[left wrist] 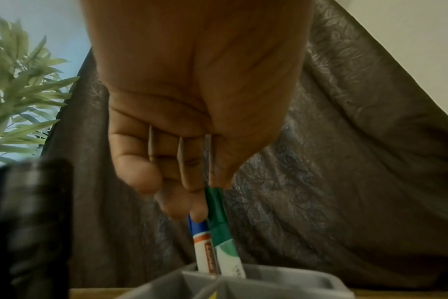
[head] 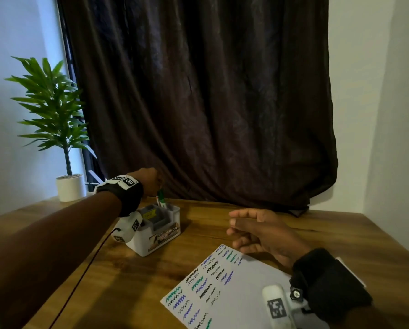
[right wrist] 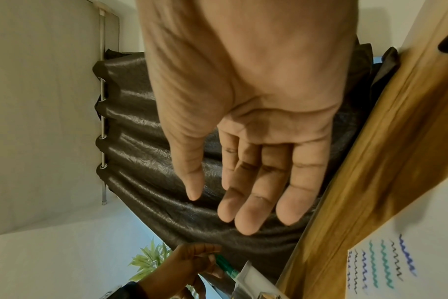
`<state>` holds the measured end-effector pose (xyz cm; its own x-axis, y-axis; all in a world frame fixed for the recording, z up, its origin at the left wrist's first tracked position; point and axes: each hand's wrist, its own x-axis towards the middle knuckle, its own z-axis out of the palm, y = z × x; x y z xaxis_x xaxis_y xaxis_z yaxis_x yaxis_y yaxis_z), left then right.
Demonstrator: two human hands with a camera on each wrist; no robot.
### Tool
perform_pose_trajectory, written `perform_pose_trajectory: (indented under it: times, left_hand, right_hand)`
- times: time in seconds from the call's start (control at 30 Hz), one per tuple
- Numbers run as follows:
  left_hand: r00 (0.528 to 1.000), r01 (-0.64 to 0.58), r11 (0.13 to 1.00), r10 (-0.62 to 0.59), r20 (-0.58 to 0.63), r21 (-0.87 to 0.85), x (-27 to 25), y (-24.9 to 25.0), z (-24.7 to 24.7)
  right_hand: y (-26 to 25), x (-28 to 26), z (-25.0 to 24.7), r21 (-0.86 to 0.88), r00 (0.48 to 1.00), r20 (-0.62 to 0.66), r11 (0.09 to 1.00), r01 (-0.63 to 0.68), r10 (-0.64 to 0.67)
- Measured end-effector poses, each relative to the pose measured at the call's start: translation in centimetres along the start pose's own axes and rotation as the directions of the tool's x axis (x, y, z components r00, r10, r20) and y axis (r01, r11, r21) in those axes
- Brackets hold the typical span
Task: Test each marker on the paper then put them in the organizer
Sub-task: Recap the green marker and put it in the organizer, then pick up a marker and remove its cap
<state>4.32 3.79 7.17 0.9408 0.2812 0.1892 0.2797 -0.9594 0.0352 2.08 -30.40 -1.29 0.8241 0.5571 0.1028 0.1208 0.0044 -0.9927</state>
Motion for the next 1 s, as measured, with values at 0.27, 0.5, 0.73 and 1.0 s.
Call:
perform_pose_trajectory:
  times: [0.27,0.5,0.73,1.0]
  left_hand:
    - [0.983,-0.174,0.856,0.12,-0.141,-0.487,-3.6,0.9,-3.1]
    - [0.949,-0.188,0.356,0.307,-0.075,-0.916,-7.1,7.3,2.0]
    - [0.922,-0.035,0.182,0.385,0.039,-0.983,-4.6,9.2,7.4]
    - [0.862,-0.165,0.337,0.507,0.031,-0.927,-4.6,7.8,9.4]
  right_hand:
    - [0.1,0.3,-0.9,0.007,0.998,-0.057,1.0,-0.008,0.009]
    - [0.5,0.5,-2.0,0.003,0.987,-0.145,0.998,-0.07,0.07]
    - [0.8,0.9,-3.1,0.007,0.965,-0.235,0.993,-0.122,0.12]
    - [-1.2,-0.5,-5.9,-0.028,0.9,-0.436,0.999,-0.036,0.02]
